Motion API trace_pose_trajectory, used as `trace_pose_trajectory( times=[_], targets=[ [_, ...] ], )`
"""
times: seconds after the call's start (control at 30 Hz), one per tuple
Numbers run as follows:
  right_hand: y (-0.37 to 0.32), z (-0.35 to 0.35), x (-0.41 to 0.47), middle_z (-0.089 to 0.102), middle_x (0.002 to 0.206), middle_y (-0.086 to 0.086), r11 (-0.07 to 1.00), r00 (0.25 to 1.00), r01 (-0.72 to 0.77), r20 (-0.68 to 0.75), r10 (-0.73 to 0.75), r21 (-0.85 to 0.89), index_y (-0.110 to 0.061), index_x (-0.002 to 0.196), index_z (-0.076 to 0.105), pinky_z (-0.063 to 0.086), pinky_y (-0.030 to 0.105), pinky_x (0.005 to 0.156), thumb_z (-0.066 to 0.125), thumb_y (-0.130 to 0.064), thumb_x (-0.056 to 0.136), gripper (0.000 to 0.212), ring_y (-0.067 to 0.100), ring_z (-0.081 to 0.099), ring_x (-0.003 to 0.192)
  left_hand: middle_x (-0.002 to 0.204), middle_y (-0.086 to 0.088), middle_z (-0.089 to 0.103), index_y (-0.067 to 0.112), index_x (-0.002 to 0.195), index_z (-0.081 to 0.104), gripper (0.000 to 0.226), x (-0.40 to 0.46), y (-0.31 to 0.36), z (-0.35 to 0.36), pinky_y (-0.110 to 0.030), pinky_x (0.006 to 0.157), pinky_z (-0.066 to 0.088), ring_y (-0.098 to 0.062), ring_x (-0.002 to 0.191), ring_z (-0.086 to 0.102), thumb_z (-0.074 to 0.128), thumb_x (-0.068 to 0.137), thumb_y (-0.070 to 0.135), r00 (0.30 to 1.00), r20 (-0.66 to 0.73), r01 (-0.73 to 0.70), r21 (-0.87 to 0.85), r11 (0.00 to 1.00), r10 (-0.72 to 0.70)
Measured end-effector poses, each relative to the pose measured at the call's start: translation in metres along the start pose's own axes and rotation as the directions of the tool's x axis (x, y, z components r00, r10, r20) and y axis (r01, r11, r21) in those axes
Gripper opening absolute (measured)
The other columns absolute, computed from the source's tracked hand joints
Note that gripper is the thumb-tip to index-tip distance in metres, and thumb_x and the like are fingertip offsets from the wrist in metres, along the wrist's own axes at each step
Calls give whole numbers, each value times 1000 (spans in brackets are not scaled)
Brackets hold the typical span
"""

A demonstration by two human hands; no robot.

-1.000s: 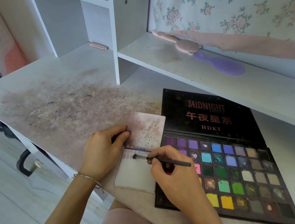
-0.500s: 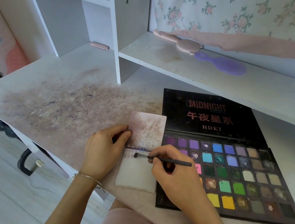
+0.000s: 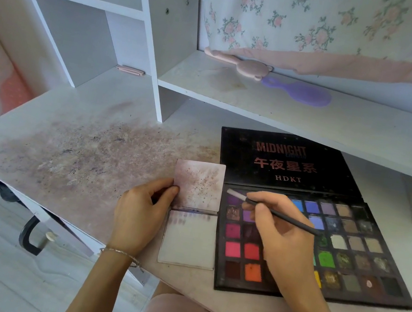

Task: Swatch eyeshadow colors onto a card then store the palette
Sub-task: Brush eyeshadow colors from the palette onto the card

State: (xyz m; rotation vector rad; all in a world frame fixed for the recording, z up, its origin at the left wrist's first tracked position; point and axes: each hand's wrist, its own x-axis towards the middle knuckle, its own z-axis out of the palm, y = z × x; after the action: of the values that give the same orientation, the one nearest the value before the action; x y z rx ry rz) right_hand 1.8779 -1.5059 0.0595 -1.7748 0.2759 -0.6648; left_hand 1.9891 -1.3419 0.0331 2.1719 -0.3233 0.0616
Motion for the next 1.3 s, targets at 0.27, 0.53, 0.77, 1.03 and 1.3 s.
trace_pose_trajectory(
  times=[0.27, 0.53, 0.77, 1.03, 1.3],
  targets=[
    [9, -59, -5, 65, 85, -24, 997, 977, -54, -210, 43, -46, -33, 85, 60, 51, 11, 54, 51, -3, 88, 31, -4, 61, 89, 96, -3, 71, 14, 104, 70, 20, -1, 1, 0, -37, 82, 51, -20, 88, 65, 61, 86, 19, 1000, 0, 5, 5, 1000, -5],
    [30, -86, -11, 64, 81, -9, 974, 947, -113, -319, 45, -198, -34, 81, 55, 47, 7, 50, 49, -4, 89, 32, 3, 64, 77, 95, -1, 71, 13, 104, 70, 20, -3, 2, -1, -28, 79, 47, -14, 84, 62, 60, 86, 17, 1000, 4, -22, 29, 999, 22],
    [31, -82, -10, 57, 79, -18, 916, 983, -38, -181, -38, -399, -25, 85, 56, 43, 1, 57, 52, 2, 85, 27, -1, 58, 73, 99, -3, 71, 12, 104, 69, 20, -3, 2, -1, -29, 80, 47, -16, 86, 62, 60, 87, 16, 999, -2, -48, 41, 998, 48],
    [32, -80, -10, 58, 80, -7, 874, 994, -4, -96, -49, -486, -13, 90, 62, 39, -2, 65, 54, 3, 84, 18, -3, 54, 77, 102, -6, 70, 11, 106, 69, 22, -3, 2, 0, -30, 81, 47, -19, 89, 63, 60, 87, 16, 999, -5, -46, 56, 997, 46],
    [32, -82, -10, 57, 80, -20, 897, 991, -33, -132, -28, -441, -26, 90, 56, 46, 5, 58, 53, -1, 86, 26, -4, 56, 77, 91, 2, 68, 12, 100, 70, 17, -3, 3, 0, -29, 77, 45, -14, 79, 59, 61, 86, 14, 998, -15, -56, 33, 998, 57]
  ],
)
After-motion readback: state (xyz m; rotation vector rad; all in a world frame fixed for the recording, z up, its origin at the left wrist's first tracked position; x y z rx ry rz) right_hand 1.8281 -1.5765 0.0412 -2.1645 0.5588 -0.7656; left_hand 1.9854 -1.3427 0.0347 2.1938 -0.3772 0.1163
